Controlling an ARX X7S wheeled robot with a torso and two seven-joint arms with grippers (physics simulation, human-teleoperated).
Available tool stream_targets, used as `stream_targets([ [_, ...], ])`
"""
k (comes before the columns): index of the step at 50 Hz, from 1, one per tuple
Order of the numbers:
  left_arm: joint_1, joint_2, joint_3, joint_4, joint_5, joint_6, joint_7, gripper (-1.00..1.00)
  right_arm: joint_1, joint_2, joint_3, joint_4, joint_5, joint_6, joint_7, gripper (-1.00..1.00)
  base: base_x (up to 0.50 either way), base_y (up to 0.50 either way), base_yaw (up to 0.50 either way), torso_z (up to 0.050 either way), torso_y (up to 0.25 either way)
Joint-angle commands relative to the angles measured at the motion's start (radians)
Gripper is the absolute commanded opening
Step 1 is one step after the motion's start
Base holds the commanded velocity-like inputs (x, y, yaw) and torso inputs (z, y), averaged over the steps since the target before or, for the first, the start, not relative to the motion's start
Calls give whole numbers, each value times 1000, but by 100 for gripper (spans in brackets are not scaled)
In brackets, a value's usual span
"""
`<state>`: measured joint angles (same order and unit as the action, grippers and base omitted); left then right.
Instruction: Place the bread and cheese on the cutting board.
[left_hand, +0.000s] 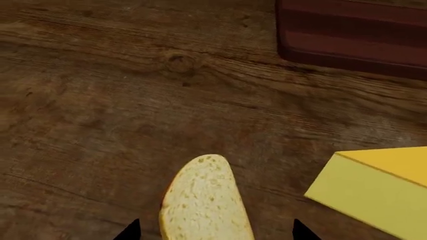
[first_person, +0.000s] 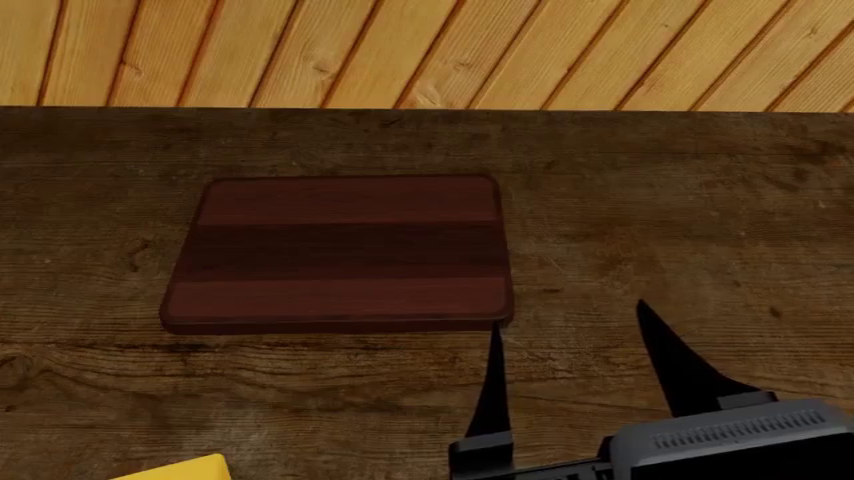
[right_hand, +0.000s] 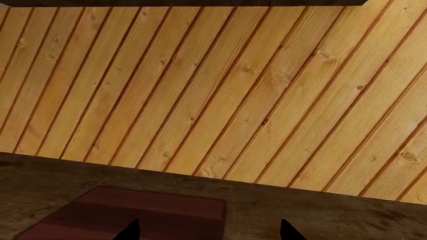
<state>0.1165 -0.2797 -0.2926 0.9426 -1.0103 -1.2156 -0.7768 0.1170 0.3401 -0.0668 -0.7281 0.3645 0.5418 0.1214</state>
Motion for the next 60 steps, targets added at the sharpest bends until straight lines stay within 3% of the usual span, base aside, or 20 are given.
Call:
stream_targets([
  [1, 15, 2, 59, -82, 39, 18, 21, 100, 2, 3, -4, 0, 6, -3, 2, 100, 0, 3, 0, 0, 0],
  [4, 26, -8, 99, -94, 108, 45, 8, 100, 2, 4, -3, -2, 9, -2, 3, 100, 4, 1, 0, 0, 0],
  [5, 31, -19, 123, -90, 148, 61, 3, -100, 1, 5, -2, -3, 9, -3, 4, 100, 0, 3, 0, 0, 0],
  [18, 40, -21, 111, -89, 162, 87, -18, -100, 5, 8, -11, -1, 12, -6, 7, 100, 2, 1, 0, 0, 0],
  [24, 20, -66, 95, 33, 181, 111, -47, -100, 4, 10, -11, 0, 14, -9, 9, 100, 2, 0, 0, 0, 0],
  [29, -55, -131, 40, 101, 60, 79, -107, -100, 3, 13, -13, -1, 14, -9, 12, 100, 0, 0, 0, 0, 0],
  [34, -215, -244, -28, 91, -258, 51, -294, -100, 2, 15, -12, -4, 17, -10, 15, 100, 0, 0, 0, 0, 0],
  [42, -475, -316, 32, 0, -467, 23, -442, -100, 0, 17, -14, -3, 19, -13, 17, 100, 0, 0, 0, 0, 0],
  [55, -777, -265, 202, -268, -426, -10, -312, -100, 3, 22, -1, -17, 37, -2, 28, 100, 0, 0, 0, 0, 0],
  [60, -854, -223, 286, -354, -305, 15, -215, -100, 1, 23, 3, -16, 43, -9, 27, 100, 0, 0, 0, 0, 0],
])
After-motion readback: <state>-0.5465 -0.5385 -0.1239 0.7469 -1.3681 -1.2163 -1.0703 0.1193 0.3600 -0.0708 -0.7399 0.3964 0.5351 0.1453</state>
